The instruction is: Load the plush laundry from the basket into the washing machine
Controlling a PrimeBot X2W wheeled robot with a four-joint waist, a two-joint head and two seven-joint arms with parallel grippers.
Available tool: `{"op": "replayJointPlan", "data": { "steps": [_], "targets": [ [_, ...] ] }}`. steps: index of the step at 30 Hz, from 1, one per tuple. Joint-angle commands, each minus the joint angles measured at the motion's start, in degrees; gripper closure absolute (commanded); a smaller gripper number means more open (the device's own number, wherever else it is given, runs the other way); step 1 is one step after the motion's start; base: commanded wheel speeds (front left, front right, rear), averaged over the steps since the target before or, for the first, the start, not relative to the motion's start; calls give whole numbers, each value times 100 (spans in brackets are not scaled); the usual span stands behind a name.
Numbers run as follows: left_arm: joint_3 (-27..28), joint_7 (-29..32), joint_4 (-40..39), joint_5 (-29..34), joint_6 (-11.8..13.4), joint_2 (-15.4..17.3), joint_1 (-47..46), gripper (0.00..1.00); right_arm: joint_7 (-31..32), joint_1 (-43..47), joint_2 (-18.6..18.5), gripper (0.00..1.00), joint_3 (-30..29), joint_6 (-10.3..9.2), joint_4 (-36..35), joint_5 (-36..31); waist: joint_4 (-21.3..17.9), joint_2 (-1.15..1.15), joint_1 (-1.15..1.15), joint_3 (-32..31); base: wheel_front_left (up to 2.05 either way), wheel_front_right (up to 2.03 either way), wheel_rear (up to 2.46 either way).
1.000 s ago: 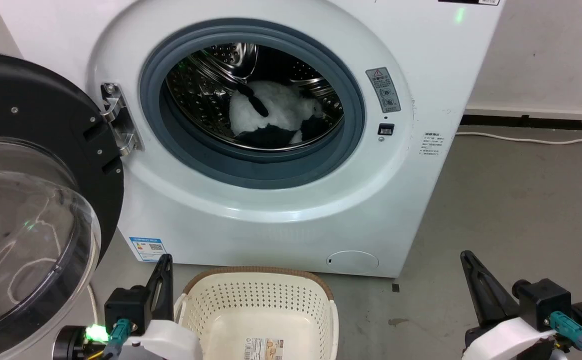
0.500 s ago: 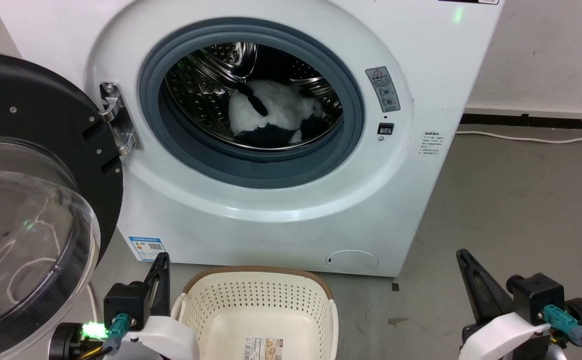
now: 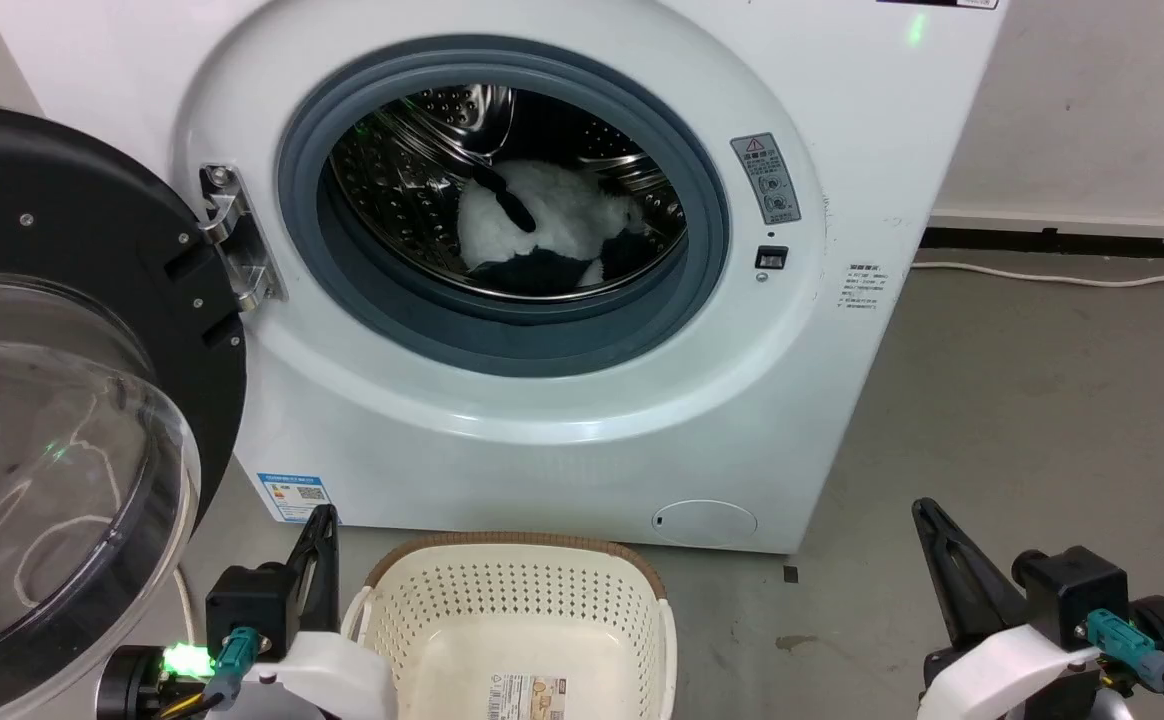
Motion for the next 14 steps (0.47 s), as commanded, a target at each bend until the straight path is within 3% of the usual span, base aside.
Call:
{"op": "replayJointPlan", "data": {
  "steps": [1, 14],
  "targets": [
    [2, 2, -28, 14, -26, -3, -89, 100, 4, -67, 3, 100, -5, -5, 13, -43, 0, 0, 0, 0, 0, 0, 0],
    [2, 2, -28, 14, -26, -3, -89, 100, 4, -67, 3, 100, -5, -5, 13, -43, 0, 0, 0, 0, 0, 0, 0]
  ]
}}
